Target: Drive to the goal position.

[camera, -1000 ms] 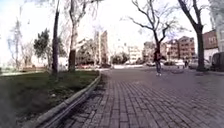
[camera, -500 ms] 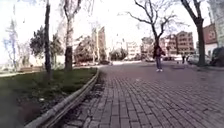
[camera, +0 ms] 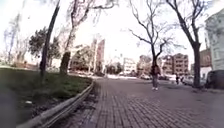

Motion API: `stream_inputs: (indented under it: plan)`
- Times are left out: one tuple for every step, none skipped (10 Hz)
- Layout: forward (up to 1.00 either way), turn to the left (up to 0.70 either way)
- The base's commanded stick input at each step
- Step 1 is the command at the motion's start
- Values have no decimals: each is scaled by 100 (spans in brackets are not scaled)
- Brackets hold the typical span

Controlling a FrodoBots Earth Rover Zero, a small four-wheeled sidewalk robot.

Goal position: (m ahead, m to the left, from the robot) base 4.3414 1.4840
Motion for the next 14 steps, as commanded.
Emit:
stream_inputs:
  plan:
    - [70,-10]
    - [70,0]
    - [70,0]
    - [70,0]
    - [70,-1]
    - [70,-8]
    - [70,-16]
    - [70,-23]
    - [70,-30]
    - [70,-35]
    - [70,-35]
    - [70,-35]
    - [70,-35]
    - [70,-35]
